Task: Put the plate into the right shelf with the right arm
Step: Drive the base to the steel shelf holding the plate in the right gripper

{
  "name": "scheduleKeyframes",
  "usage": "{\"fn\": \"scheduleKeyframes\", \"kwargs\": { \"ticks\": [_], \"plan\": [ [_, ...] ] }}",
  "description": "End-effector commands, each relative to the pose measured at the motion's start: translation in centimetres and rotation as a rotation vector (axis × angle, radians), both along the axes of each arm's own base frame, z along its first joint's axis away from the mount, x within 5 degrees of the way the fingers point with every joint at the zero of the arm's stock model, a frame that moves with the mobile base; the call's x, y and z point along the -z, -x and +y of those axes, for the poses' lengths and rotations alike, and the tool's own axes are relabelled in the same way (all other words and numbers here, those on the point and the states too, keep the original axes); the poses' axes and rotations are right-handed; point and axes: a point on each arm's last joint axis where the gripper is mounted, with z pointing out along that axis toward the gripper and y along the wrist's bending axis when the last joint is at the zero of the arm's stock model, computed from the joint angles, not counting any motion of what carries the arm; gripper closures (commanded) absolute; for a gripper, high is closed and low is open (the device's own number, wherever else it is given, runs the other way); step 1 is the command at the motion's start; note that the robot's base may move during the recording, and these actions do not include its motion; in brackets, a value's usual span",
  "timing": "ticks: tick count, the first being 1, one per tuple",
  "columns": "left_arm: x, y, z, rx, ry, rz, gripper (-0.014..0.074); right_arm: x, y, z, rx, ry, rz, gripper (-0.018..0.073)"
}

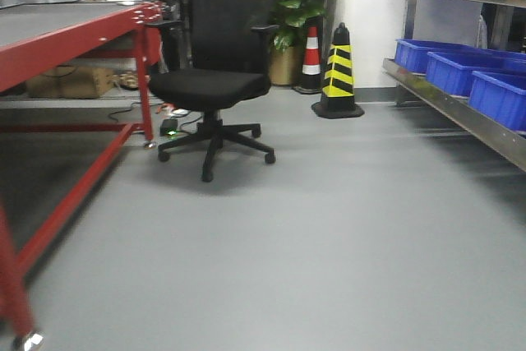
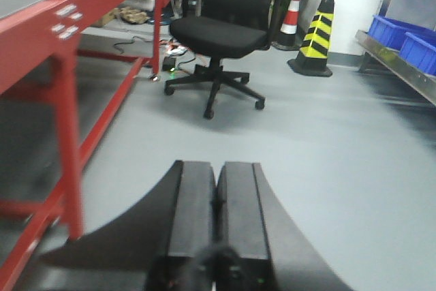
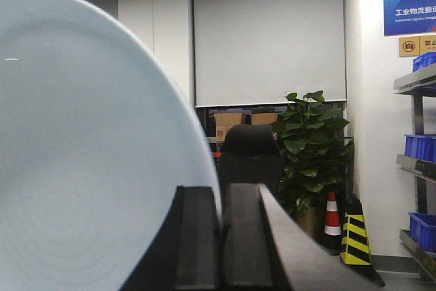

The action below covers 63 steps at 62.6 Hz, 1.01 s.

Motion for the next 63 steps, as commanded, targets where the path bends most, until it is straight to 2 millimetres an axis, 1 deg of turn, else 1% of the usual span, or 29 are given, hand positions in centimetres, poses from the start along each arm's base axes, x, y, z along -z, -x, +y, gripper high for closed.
{"fn": "scheduleKeyframes", "kwargs": {
  "ticks": [1,63],
  "plan": [
    [-0.51,-0.01,-0.03,0.004,0.011,-0.084,0.0643,-1.55,0.36,-0.44,0.042,-0.025,-0.096,0.0504],
    [-0.51,-0.01,-0.02,0.002,0.011,-0.084,0.0643,-1.55,0.36,-0.44,0.042,-0.025,-0.096,0.0504]
  ]
}}
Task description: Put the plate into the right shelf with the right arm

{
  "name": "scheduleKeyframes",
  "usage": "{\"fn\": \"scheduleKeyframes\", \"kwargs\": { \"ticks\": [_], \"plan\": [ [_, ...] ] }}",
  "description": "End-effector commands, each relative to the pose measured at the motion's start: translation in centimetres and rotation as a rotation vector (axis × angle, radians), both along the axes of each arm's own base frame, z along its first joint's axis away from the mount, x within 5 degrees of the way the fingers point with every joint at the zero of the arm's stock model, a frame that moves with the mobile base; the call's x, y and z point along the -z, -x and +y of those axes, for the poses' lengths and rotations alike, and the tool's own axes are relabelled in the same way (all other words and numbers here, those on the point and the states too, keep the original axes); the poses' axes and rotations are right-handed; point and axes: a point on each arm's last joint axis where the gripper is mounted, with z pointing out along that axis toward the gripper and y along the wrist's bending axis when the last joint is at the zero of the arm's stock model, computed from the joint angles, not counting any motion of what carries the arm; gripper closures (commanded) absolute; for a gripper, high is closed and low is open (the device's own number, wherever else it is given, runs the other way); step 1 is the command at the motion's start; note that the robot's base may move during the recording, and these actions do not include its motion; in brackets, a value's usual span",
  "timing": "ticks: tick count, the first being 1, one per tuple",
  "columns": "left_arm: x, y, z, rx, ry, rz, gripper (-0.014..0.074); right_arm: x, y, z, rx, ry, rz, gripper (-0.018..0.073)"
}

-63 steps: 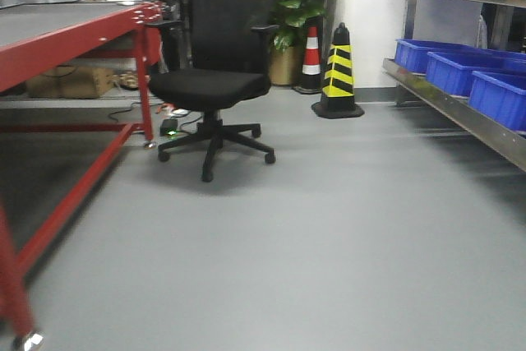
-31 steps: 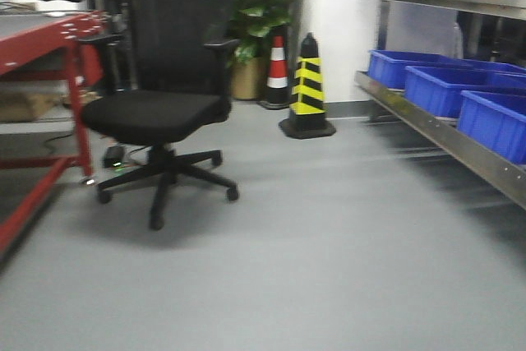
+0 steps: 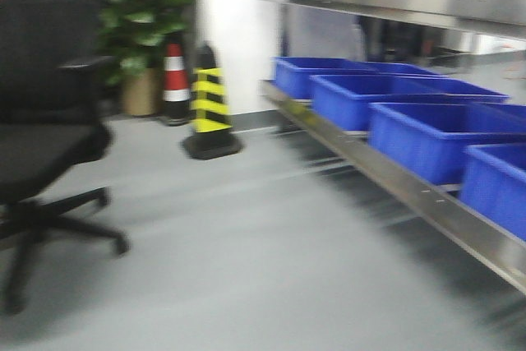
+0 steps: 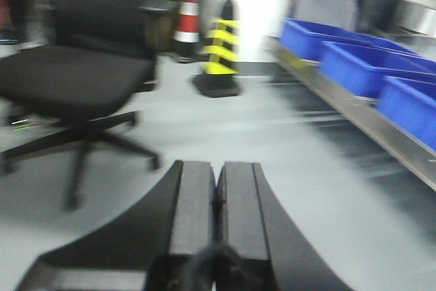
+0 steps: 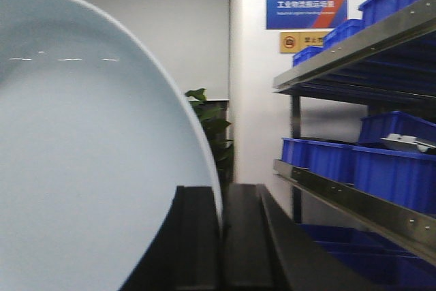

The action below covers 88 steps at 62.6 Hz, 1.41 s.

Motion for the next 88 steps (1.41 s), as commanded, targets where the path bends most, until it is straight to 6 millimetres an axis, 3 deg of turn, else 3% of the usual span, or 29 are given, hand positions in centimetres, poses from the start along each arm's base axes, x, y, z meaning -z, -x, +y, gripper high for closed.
{"fn": "scheduleKeyframes", "kwargs": {
  "ticks": [1,88],
  "plan": [
    [-0.51,-0.01,-0.02,0.002,0.011,-0.084,0.0643,-1.61,0.37,-0.45,0.042,-0.028,-0.099,0.0504],
    [-0.51,-0.01,-0.02,0.002,0.011,-0.084,0.0643,-1.61,0.37,-0.45,0.042,-0.028,-0.099,0.0504]
  ]
}}
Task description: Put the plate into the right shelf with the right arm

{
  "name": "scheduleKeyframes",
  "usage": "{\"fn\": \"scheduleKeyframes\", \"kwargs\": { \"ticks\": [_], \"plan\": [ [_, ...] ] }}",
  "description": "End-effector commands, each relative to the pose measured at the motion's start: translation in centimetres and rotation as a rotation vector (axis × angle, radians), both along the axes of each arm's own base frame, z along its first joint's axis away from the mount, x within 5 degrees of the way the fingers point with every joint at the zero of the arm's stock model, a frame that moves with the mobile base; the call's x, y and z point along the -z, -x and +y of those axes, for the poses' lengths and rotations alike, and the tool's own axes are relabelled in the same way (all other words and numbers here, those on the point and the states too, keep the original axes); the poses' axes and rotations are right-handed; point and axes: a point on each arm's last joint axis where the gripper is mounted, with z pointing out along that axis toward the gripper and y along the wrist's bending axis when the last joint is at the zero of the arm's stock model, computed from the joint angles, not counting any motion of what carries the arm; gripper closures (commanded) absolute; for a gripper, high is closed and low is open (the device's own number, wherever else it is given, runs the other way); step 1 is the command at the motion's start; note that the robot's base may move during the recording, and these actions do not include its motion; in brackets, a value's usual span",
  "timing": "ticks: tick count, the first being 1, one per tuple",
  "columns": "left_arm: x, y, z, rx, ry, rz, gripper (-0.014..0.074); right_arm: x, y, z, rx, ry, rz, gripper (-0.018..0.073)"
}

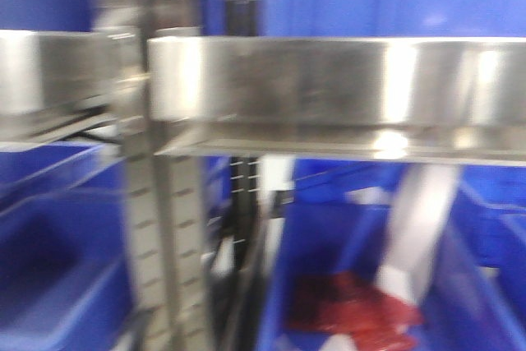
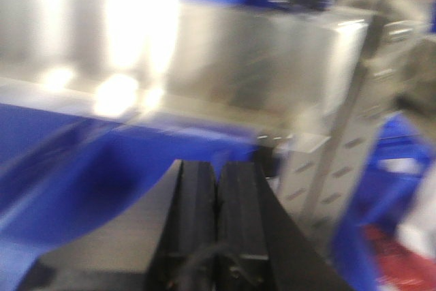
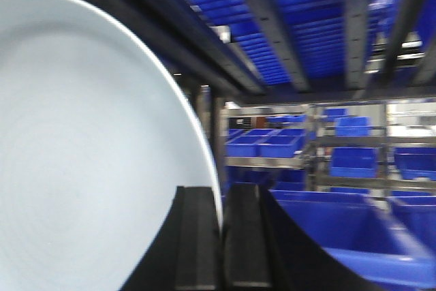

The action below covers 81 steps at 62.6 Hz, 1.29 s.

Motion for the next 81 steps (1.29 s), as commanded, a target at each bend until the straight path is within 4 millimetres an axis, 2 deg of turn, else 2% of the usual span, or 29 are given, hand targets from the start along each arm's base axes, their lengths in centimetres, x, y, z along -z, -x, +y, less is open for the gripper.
{"fn": "scheduleKeyframes", "kwargs": {
  "ticks": [1,61,66,73,79,81],
  "plan": [
    [-0.5,0.0,0.0,0.002,0.011,-0.084,0.0643,-1.6,0.4,-0.5,0.042,-0.028,-0.099,0.0504],
    [-0.5,0.0,0.0,0.002,0.011,-0.084,0.0643,-2.1,0.5,-0.7,0.056,-0.05,-0.136,0.0504],
    [-0.5,0.0,0.0,0.002,0.011,-0.084,0.0643,-3.3,0.8,-0.7,0.035,-0.082,-0.154,0.0504],
    [-0.5,0.0,0.0,0.002,0.011,-0.084,0.0643,-6.7,1.4,-0.5,-0.032,-0.091,-0.142,0.0504],
    [-0.5,0.0,0.0,0.002,0.011,-0.084,0.0643,-10.0,0.5,0.3,-0.07,-0.054,-0.105,0.0504],
    [-0.5,0.0,0.0,0.002,0.011,-0.084,0.0643,-10.8,-0.3,0.8,-0.081,-0.035,-0.078,0.0504]
  ]
}}
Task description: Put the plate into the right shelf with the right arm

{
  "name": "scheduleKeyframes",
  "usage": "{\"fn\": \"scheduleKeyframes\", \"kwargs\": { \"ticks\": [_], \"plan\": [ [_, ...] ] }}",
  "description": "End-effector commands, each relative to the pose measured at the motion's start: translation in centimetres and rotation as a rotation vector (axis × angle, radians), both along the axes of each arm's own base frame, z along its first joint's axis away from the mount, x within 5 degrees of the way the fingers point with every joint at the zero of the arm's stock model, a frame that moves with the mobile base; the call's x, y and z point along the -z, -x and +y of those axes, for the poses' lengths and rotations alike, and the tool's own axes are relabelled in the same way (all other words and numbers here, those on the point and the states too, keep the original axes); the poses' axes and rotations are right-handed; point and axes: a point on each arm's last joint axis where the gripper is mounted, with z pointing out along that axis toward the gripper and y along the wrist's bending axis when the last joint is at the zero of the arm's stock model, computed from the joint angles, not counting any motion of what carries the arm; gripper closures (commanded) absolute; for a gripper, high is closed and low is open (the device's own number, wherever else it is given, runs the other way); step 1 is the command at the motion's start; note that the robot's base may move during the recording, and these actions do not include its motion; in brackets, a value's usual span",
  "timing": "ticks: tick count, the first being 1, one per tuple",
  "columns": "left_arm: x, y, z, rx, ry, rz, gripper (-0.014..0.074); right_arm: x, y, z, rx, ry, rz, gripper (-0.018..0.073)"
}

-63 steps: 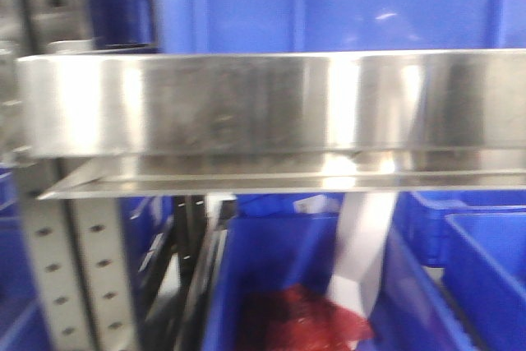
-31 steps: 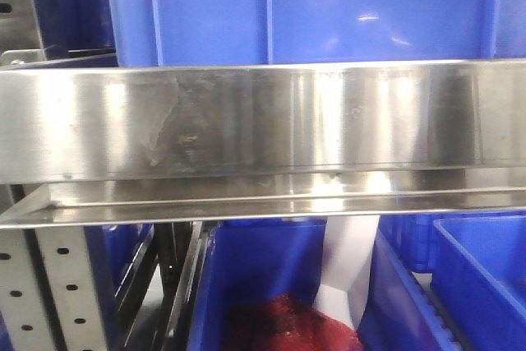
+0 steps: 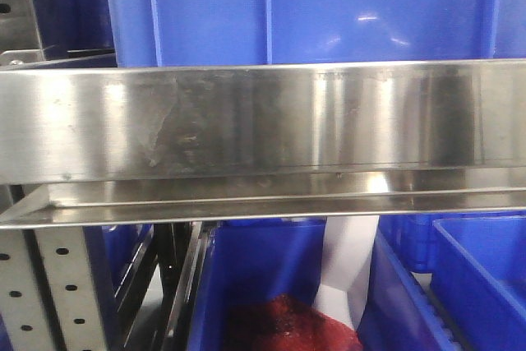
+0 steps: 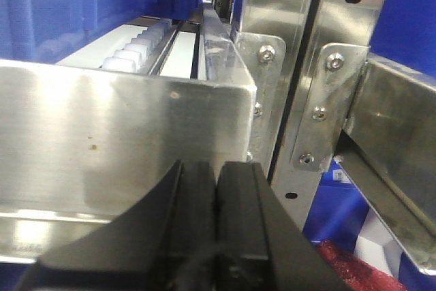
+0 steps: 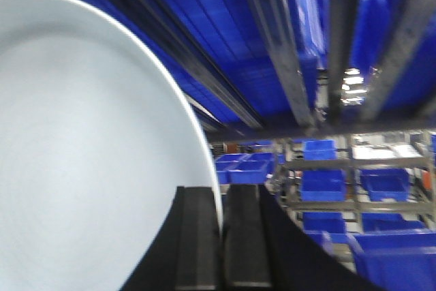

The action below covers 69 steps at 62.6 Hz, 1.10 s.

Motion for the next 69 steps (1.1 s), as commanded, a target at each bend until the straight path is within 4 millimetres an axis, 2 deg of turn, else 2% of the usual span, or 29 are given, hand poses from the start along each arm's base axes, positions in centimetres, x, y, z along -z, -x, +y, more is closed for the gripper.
{"fn": "scheduleKeyframes", "kwargs": {
  "ticks": [1,3,9,15,23,32,40,44,46,51,54,56,69],
  "plan": [
    [-0.5,0.0,0.0,0.002,0.011,-0.084,0.0643,-3.9,-1.4,0.8,-0.007,0.022,-0.009,0.0504],
    [-0.5,0.0,0.0,0.002,0.011,-0.084,0.0643,-5.1,-1.7,1.1,-0.02,0.031,-0.006,0.0504],
    [-0.5,0.0,0.0,0.002,0.011,-0.084,0.0643,-6.9,-4.7,2.8,-0.056,0.084,0.079,0.0504],
    [-0.5,0.0,0.0,0.002,0.011,-0.084,0.0643,-8.1,-8.9,4.9,-0.081,0.126,0.161,0.0504],
    [-0.5,0.0,0.0,0.002,0.011,-0.084,0.0643,-7.9,-14.2,7.3,-0.092,0.162,0.243,0.0504],
    [-0.5,0.0,0.0,0.002,0.011,-0.084,0.0643,-7.1,-18.0,9.0,-0.096,0.185,0.299,0.0504],
    [-0.5,0.0,0.0,0.002,0.011,-0.084,0.0643,-5.1,-21.1,9.8,-0.085,0.21,0.37,0.0472],
    [-0.5,0.0,0.0,0.002,0.011,-0.084,0.0643,-4.3,-21.9,10.1,-0.087,0.222,0.402,0.0405],
    [-0.5,0.0,0.0,0.002,0.011,-0.084,0.0643,-3.8,-22.3,10.3,-0.092,0.231,0.423,0.0295],
    [-0.5,0.0,0.0,0.002,0.011,-0.084,0.0643,-3.5,-22.5,10.4,-0.096,0.237,0.438,0.0115],
    [-0.5,0.0,0.0,0.002,0.011,-0.084,0.0643,-3.5,-22.5,10.4,-0.095,0.237,0.437,-0.005],
    [-0.5,0.0,0.0,0.002,0.011,-0.084,0.0643,-3.5,-22.5,10.3,-0.093,0.236,0.437,-0.0087],
    [-0.5,0.0,0.0,0.002,0.011,-0.084,0.0643,-3.2,-22.7,9.5,-0.083,0.25,0.482,-0.0076]
  ]
}}
